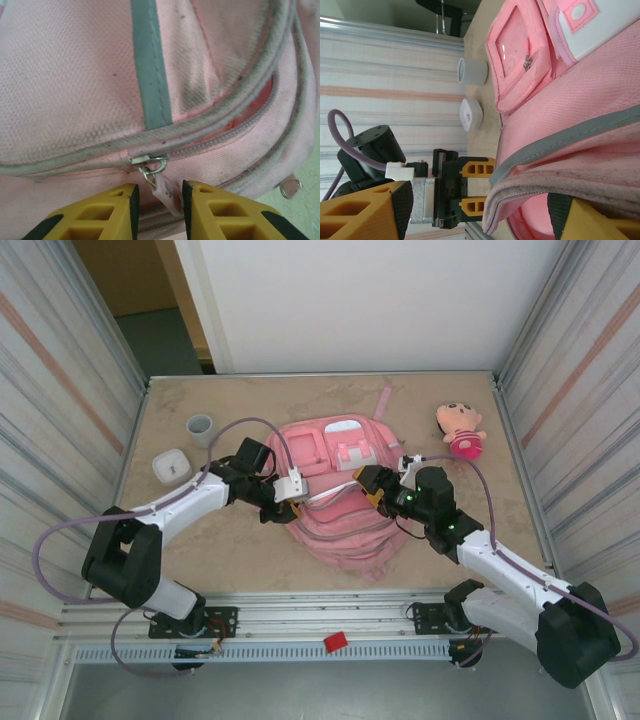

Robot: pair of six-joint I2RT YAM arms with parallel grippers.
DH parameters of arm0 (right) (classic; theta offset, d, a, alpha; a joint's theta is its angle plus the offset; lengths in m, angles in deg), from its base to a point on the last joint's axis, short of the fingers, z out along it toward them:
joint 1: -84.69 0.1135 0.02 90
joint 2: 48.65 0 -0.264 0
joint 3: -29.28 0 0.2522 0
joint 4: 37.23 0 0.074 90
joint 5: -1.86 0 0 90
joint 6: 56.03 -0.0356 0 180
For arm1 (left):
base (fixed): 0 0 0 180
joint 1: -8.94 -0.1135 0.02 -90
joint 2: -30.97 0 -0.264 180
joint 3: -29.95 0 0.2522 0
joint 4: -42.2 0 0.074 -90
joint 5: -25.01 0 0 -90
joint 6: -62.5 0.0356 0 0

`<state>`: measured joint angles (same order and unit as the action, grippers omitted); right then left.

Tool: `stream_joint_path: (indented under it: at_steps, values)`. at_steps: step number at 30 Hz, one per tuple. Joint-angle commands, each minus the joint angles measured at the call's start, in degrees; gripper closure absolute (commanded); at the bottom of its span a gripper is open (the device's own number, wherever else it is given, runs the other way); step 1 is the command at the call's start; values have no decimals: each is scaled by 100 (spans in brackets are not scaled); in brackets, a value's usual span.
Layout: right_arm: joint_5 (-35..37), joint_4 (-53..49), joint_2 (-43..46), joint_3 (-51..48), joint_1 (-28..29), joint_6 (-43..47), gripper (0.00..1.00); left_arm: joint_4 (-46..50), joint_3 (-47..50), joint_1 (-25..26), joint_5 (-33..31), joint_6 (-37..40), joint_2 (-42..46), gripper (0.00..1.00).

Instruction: Pack the student bag

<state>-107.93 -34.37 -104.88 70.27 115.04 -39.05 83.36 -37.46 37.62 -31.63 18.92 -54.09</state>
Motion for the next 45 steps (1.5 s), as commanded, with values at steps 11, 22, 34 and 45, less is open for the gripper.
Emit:
stream_joint_path:
  at_steps: [11, 22, 34, 45]
  values:
    - [346, 117, 119, -216, 351, -150, 27, 62, 65, 23, 368, -290, 256, 94]
    - [1106, 1015, -606, -406, 1466, -706, 33, 35, 156, 21, 433, -365, 424, 96]
    - [1657, 1492, -1258, -280, 1860, -1035, 74, 169, 169, 66, 464, -413, 579, 97]
    - [1805, 1424, -1441, 18, 1865, -906, 88, 351, 119, 385, 825, -541, 677, 97]
